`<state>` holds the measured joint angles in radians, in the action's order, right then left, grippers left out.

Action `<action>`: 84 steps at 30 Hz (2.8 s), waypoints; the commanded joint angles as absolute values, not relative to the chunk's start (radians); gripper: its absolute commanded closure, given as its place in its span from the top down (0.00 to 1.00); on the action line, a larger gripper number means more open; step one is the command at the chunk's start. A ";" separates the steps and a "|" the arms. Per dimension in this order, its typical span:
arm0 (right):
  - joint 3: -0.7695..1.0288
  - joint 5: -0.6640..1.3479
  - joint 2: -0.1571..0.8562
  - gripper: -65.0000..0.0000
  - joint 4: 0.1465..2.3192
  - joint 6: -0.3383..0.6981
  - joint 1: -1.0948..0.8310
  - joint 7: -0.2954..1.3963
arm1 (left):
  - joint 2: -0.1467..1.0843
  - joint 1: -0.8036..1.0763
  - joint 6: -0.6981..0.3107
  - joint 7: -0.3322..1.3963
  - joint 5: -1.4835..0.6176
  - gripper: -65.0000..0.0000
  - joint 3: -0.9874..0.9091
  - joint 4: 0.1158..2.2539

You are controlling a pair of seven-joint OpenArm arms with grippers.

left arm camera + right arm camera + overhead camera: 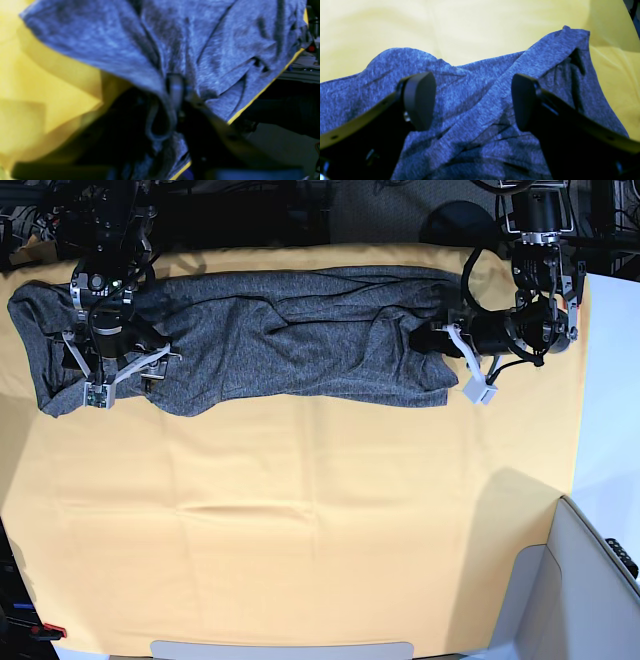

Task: Fold the T-shirt properly
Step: 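Grasp the strip's other end with the left gripper and fold it toward the right gripper, then release the folded end and lift the left gripper away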

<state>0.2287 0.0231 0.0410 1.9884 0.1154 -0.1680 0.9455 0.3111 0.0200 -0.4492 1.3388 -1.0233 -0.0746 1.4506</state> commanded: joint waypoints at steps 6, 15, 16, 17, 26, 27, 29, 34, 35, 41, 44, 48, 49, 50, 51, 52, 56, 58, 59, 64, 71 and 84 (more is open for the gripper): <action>0.283 0.018 0.047 0.72 2.003 0.116 -0.157 0.921 | 0.309 0.016 -0.449 1.368 -1.015 0.01 -0.071 1.524; 0.495 0.021 0.044 0.72 2.003 0.116 -0.159 0.921 | 0.248 -0.005 -0.449 1.369 -1.015 0.01 0.053 1.685; 0.510 0.021 0.044 0.72 2.003 0.116 -0.160 0.921 | 0.240 -0.019 -0.449 1.369 -1.015 0.01 0.081 1.689; 0.526 0.021 0.044 0.72 2.003 0.116 -0.165 0.921 | 0.226 -0.033 -0.449 1.369 -1.015 0.01 0.105 1.689; 0.553 0.018 0.047 0.72 2.003 0.116 -0.208 0.921 | 0.108 -0.156 -0.449 1.368 -1.012 0.01 0.263 1.655; 0.553 0.018 0.047 0.72 2.003 0.116 -0.208 0.921 | 0.096 -0.171 -0.449 1.368 -1.012 0.01 0.275 1.643; 0.561 0.016 0.047 0.72 2.003 0.116 -0.216 0.921 | 0.065 -0.194 -0.449 1.368 -1.012 0.01 0.297 1.606; 0.598 0.016 0.047 0.72 2.003 0.116 -0.220 0.920 | 0.010 -0.240 -0.449 1.366 -1.012 0.01 0.318 1.521; 0.608 0.016 0.047 0.72 2.003 0.116 -0.220 0.920 | 0.001 -0.245 -0.449 1.366 -1.012 0.01 0.318 1.515; 0.651 0.016 0.047 0.72 1.968 0.116 -0.217 0.920 | -0.042 -0.246 -0.449 1.365 -1.010 0.01 0.352 1.512; 0.651 0.019 0.047 0.72 1.968 0.116 -0.219 0.920 | -0.064 -0.246 -0.449 1.349 -1.010 0.01 0.375 1.512; 0.651 0.018 0.044 0.72 1.968 0.116 -0.219 0.920 | -0.090 -0.262 -0.446 1.333 -1.009 0.01 0.377 1.512; 0.651 0.018 0.044 0.72 1.968 0.116 -0.219 0.920 | -0.096 -0.266 -0.446 1.333 -1.009 0.01 0.377 1.511; 0.651 0.018 0.044 0.72 1.968 0.116 -0.219 0.920 | -0.102 -0.269 -0.446 1.333 -1.009 0.01 0.377 1.511; 0.651 0.018 0.044 0.72 1.968 0.116 -0.219 0.920 | -0.108 -0.277 -0.446 1.333 -1.007 0.01 0.377 1.511; 0.650 0.018 0.044 0.72 1.968 0.116 -0.219 0.920 | -0.113 -0.285 -0.446 1.333 -1.007 0.01 0.377 1.511; 0.650 0.018 0.042 0.72 1.968 0.116 -0.219 0.920 | -0.136 -0.318 -0.444 1.331 -1.007 0.01 0.377 1.472; 0.650 0.019 0.042 0.72 1.968 0.116 -0.220 0.920 | -0.142 -0.323 -0.444 1.328 -1.007 0.01 0.375 1.448; 0.650 0.019 0.042 0.72 1.968 0.116 -0.220 0.920 | -0.150 -0.323 -0.444 1.319 -1.007 0.01 0.375 1.437; 0.650 0.018 0.041 0.72 1.968 0.116 -0.220 0.920 | -0.157 -0.320 -0.444 1.282 -1.007 0.01 0.404 1.392; 0.647 0.022 0.041 0.72 1.937 0.116 -0.217 0.920 | -0.157 -0.314 -0.444 1.201 -1.010 0.09 0.519 1.371; 0.645 0.022 0.039 0.72 1.905 0.116 -0.214 0.918 | -0.157 -0.323 -0.444 1.118 -1.010 0.43 0.556 1.376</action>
